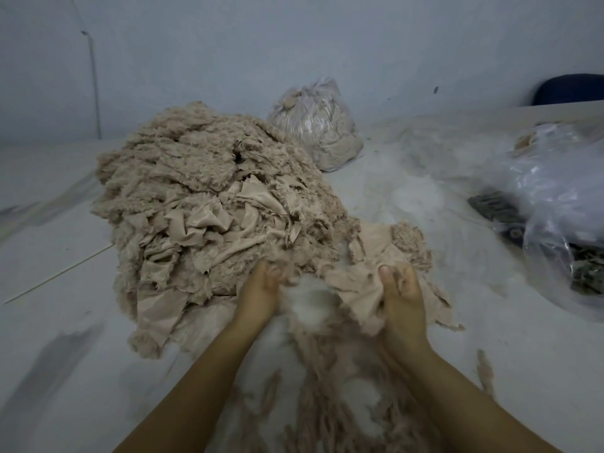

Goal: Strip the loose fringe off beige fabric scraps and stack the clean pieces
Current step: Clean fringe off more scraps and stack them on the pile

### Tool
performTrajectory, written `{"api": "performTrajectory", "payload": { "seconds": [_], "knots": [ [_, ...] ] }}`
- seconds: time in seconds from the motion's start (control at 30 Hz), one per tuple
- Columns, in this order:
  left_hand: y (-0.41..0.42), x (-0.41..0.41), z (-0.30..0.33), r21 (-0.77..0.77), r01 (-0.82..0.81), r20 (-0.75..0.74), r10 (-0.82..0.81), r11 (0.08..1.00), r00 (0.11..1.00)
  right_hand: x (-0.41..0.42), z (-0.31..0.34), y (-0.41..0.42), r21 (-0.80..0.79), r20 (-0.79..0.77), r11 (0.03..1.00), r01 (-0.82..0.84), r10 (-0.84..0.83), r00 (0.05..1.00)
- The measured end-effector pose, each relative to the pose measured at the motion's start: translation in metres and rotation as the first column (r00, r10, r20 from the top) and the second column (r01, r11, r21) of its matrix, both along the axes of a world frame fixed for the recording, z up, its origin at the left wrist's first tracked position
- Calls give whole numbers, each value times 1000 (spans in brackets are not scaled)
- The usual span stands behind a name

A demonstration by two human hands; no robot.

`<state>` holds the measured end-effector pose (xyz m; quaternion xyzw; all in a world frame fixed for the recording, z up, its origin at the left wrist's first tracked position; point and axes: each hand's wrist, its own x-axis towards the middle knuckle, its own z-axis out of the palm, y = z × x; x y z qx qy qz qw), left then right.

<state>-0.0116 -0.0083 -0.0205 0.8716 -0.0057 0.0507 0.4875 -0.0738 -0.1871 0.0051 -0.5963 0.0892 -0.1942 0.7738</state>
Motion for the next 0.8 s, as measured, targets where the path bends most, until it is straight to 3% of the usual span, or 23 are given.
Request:
{"api": "performTrajectory", "payload": {
  "seconds": [0.07,0.13,0.23,0.3,0.33,0.4,0.47,0.53,0.6,0.8],
  "knots": [
    [8,0,-2,135,0,-38,6,991,999,3,2,-11,-119,9,992,-37,38,999],
    [-1,-3,6,190,-52,11,51,980,999,4,1,-11,-143,-53,972,-189,183,982],
    [-23,-16,28,216,-261,364,171,941,916,6,1,-9,-46,-105,958,-282,276,955],
    [-28,-20,36,289,-304,534,111,908,838,6,2,-9,43,-137,954,-298,301,944],
    [-30,-21,37,316,-249,549,38,915,835,5,2,-10,73,-149,948,-311,318,936],
    [-34,-24,39,257,98,369,-192,961,909,3,3,-11,93,-138,928,-361,371,918],
    [-44,-27,39,-51,411,37,-410,910,912,1,5,-10,79,-119,907,-413,420,900],
    [-51,-25,30,-288,395,-42,-424,872,905,0,7,-11,67,-158,910,-408,414,897],
    [-51,-20,28,-462,239,-30,-284,854,958,-1,8,-14,73,-216,931,-357,364,906],
    [-47,-19,35,-498,163,-34,-207,852,978,-2,7,-24,61,-253,946,-319,324,912]
  ]
}}
